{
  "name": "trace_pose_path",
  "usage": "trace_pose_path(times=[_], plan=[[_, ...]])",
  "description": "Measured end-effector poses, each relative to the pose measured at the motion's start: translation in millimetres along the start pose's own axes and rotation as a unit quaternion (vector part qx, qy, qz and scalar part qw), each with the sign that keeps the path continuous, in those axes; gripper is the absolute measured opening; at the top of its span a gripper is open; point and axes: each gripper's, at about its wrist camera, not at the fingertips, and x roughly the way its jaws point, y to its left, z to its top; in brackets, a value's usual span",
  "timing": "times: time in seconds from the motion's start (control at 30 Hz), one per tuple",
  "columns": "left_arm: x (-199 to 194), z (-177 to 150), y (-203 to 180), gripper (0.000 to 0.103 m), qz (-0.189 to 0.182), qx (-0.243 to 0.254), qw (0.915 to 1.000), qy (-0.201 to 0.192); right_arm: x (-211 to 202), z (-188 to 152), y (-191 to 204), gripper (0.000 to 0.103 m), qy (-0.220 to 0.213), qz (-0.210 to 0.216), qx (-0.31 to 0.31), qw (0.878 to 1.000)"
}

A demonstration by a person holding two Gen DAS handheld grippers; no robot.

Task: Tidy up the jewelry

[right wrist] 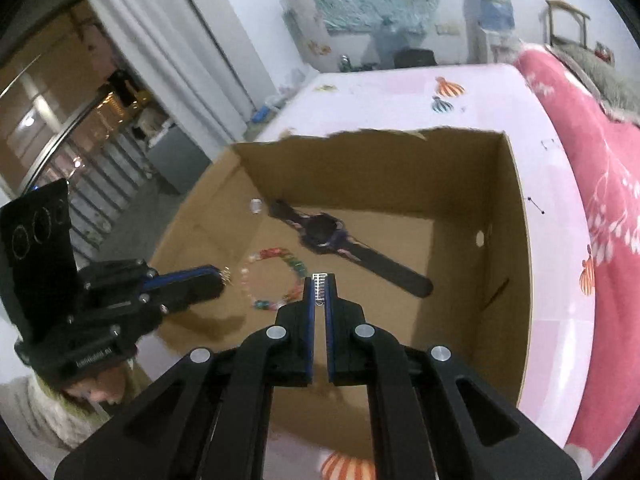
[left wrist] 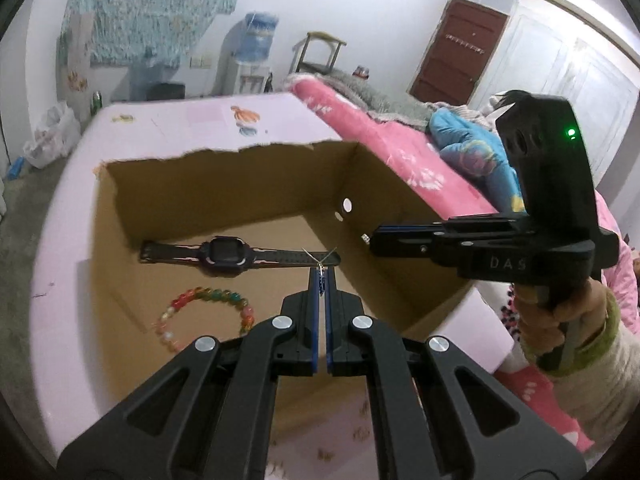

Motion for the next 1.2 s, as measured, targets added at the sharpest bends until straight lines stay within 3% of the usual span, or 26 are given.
trace_pose_path(times=[0.1, 0.2, 0.27, 0.6, 0.67, 0.73, 0.9, 1.0, 1.2], plan=[[19.6, 6.4, 9.4, 0.003, -0.004, -0.029, 0.9995, 0.006, 0.5, 4.1, -11.1, 0.006, -0.007, -0.008, 0.018, 1.000], [24.7, 7.1, 15.3, 0.013, -0.004, -0.044, 0.9990, 0.004, -7.5, 4.2, -18.4, 0.006, -0.022, -0.001, 0.036, 0.999], [20.0, 6.5, 16.1, 0.013, -0.005, -0.044, 0.9990, -0.001, -12.5, 5.1, -20.9, 0.007, -0.030, -0.002, 0.038, 0.999], [-8.2, 4.5, 21.0, 0.016, 0.010, -0.047, 0.9985, -0.028, -42.7, 2.5, -25.7, 0.027, -0.065, -0.006, 0.049, 0.997], [-18.8, 1.6, 20.5, 0.024, 0.012, -0.047, 0.9983, -0.033, -50.5, -0.2, -23.5, 0.034, -0.073, -0.006, 0.046, 0.996], [-31.3, -2.6, 20.8, 0.041, 0.016, -0.050, 0.9979, -0.037, -59.5, -5.3, -20.5, 0.049, -0.082, -0.006, 0.046, 0.996], [-71.0, -21.6, 27.0, 0.067, 0.028, -0.072, 0.9958, -0.049, -80.0, -26.7, -11.6, 0.056, -0.106, 0.007, 0.043, 0.993], [-95.9, -37.1, 24.1, 0.079, 0.059, -0.069, 0.9947, -0.050, -95.5, -47.4, -5.9, 0.061, -0.124, 0.023, 0.039, 0.991], [-116.6, -72.8, 12.8, 0.085, 0.094, -0.040, 0.9944, -0.027, -110.7, -85.9, 3.9, 0.061, -0.140, 0.038, 0.029, 0.989]])
